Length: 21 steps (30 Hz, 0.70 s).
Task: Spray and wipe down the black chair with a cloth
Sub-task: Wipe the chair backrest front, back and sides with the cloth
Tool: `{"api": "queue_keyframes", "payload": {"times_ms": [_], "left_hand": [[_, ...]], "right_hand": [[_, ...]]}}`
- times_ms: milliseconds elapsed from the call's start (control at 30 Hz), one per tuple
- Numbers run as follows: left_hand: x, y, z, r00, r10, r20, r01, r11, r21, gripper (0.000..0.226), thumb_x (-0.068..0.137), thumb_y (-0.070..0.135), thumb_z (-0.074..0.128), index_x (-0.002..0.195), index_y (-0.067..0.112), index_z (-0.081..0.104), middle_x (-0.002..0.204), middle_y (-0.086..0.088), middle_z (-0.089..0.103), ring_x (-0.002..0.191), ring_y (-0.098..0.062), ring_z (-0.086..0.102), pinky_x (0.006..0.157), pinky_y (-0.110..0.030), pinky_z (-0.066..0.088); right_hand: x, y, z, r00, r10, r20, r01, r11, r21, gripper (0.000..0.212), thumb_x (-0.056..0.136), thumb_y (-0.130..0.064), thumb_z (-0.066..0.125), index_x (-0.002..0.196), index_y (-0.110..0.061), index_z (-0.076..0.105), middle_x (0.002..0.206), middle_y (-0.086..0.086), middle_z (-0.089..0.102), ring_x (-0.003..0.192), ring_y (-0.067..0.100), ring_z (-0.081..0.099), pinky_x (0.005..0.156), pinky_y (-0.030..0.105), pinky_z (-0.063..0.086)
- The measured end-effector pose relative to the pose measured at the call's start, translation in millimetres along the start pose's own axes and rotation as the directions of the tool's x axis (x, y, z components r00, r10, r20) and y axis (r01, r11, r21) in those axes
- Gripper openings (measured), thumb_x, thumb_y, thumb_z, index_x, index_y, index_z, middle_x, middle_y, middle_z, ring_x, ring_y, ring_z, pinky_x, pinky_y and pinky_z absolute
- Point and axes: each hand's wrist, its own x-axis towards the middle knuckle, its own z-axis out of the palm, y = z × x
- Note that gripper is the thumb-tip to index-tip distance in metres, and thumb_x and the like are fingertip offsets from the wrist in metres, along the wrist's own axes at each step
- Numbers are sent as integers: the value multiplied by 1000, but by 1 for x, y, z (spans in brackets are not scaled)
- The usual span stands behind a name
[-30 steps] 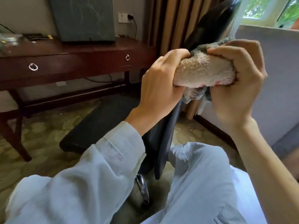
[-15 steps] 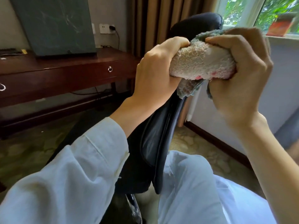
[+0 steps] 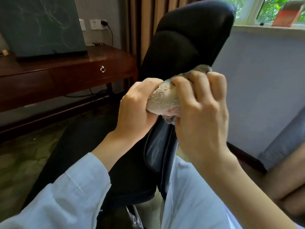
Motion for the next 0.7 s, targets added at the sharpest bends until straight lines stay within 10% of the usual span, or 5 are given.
{"api": "queue_keyframes", "payload": {"times_ms": [133,533,700], "left_hand": [[-31,-16,-5,995,-35,94,27,996,84,32,80,1,71,111,6,65,105,-1,66,94,-21,63,75,-41,53],[4,12,-25,995,98,-27,-89,971,221,20,85,6,68,104,8,66,96,-2,65,87,-21,59,66,-35,49],[19,-6,-25,998,36,45,-48,953,300,22,83,11,70,104,17,64,98,7,64,93,-19,58,64,-41,51]], "right_hand": [[-26,-11,12,991,-96,89,111,977,-183,27,61,-6,75,88,-9,70,84,5,65,88,25,50,82,31,43],[3,6,-14,987,17,-162,15,981,195,13,92,-7,62,87,-1,72,98,11,70,91,39,56,89,31,41],[3,-2,-2,994,-78,80,88,987,-132,21,83,5,54,101,2,64,105,17,65,105,34,39,90,40,47]]}}
